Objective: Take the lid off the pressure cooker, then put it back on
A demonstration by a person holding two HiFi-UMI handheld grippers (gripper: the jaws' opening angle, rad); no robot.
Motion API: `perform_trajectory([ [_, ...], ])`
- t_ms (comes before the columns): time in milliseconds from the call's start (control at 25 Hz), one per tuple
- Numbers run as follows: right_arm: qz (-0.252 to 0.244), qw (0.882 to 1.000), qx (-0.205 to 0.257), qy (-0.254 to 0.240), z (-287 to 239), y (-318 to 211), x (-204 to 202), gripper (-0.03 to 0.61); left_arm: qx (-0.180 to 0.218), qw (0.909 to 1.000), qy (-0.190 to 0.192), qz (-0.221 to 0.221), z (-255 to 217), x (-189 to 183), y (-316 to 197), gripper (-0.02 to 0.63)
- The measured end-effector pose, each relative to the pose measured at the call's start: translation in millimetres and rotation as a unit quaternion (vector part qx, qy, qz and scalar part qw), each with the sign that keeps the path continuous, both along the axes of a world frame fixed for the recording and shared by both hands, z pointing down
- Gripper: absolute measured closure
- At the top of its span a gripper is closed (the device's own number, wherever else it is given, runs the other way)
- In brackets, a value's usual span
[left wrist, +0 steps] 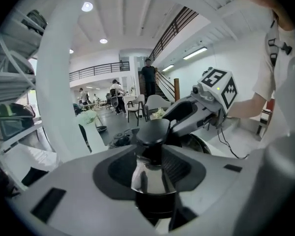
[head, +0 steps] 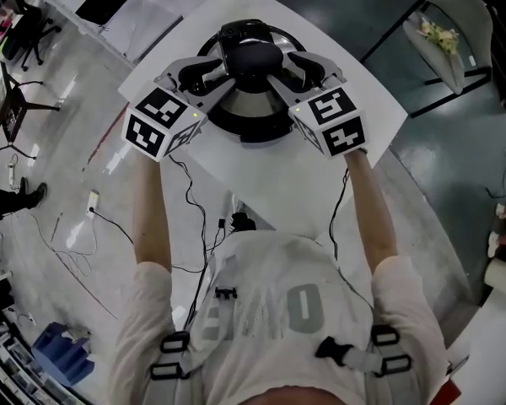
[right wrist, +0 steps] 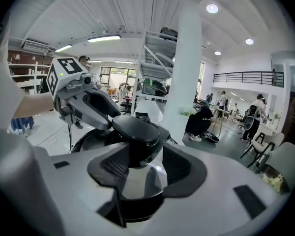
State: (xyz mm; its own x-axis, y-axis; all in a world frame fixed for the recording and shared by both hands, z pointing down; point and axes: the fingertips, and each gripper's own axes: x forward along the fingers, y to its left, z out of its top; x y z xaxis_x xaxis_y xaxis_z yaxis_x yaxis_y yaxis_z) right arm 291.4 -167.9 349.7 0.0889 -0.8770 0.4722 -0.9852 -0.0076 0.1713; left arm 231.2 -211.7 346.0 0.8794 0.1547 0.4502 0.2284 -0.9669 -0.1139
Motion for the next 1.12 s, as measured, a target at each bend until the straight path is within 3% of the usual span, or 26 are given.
perform_trajectory([
  [80,0.002,1.0,0.0,0.001,-1,1,-1,0.365,0.007,0.9996,0.015,-0.025,-13,-2,-9,0.434],
  [160,0.006,1.0,0.009,-0.002,-5,3,-4,0.367,0.011,0.9979,0.042,-0.049,-30,-5,-17,0.431],
  [400,0.038,0.993,0.105,-0.031,-56,18,-6,0.382,0.027,0.9881,0.081,-0.128,-60,-28,-25,0.402],
  [520,0.067,0.985,0.155,-0.023,-79,34,-10,0.383,0.04,0.9715,0.131,-0.193,-70,-51,-15,0.408],
  [680,0.101,0.974,0.2,-0.028,-89,60,-19,0.419,0.019,0.9353,0.213,-0.282,-85,-80,4,0.422],
  [840,0.125,0.966,0.222,-0.036,-83,81,-26,0.468,0.003,0.9028,0.259,-0.343,-87,-105,21,0.502],
  [920,0.132,0.964,0.23,-0.024,-82,91,-28,0.565,0.01,0.8948,0.261,-0.362,-83,-113,28,0.534],
  [1120,0.128,0.963,0.235,-0.037,-72,107,-38,0.569,0.063,0.8884,0.232,-0.391,-67,-127,45,0.594],
])
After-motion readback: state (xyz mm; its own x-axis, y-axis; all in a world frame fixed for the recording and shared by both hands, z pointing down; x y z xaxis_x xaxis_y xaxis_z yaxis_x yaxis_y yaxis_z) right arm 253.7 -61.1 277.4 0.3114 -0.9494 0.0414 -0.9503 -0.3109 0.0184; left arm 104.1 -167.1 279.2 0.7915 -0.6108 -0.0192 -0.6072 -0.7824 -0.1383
